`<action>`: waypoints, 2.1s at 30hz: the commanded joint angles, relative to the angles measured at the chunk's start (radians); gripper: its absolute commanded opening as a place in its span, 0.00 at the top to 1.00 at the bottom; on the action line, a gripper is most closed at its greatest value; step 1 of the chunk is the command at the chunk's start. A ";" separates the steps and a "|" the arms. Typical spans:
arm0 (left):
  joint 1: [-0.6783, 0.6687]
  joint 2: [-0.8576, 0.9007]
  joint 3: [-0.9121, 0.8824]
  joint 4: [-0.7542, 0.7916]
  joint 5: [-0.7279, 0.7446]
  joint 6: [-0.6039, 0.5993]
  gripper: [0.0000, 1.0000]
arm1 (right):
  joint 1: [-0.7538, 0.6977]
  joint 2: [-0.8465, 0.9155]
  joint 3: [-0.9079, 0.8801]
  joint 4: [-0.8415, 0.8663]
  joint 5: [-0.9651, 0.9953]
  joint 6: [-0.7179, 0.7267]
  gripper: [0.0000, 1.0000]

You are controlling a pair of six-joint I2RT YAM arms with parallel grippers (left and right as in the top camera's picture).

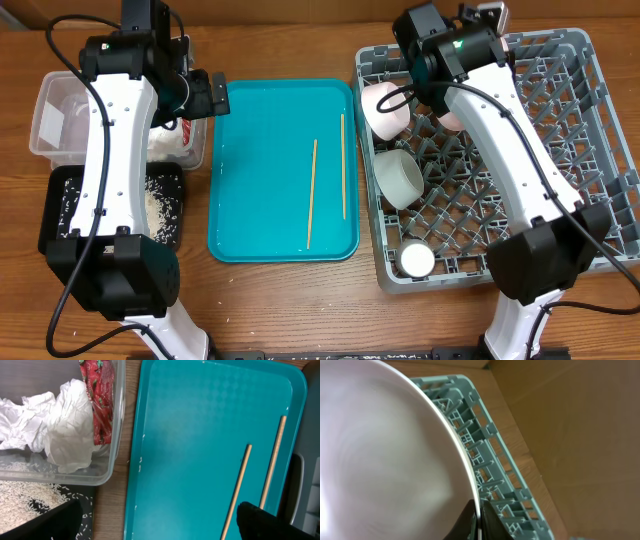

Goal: Sort waste into correct bins and load items into the dishwasher
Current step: 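Stand the pink plate upright in the rack and release it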

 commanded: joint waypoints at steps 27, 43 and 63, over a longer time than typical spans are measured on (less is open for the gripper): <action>0.002 -0.002 0.019 0.005 -0.006 0.005 0.00 | 0.002 -0.005 -0.129 0.169 -0.231 0.020 0.79; 0.002 -0.002 0.019 0.005 -0.006 0.005 0.00 | 0.002 -0.043 0.119 0.087 -0.671 -0.097 0.35; 0.002 -0.002 0.019 0.005 -0.006 0.005 0.00 | 0.340 0.114 -0.116 0.277 -1.058 0.076 0.59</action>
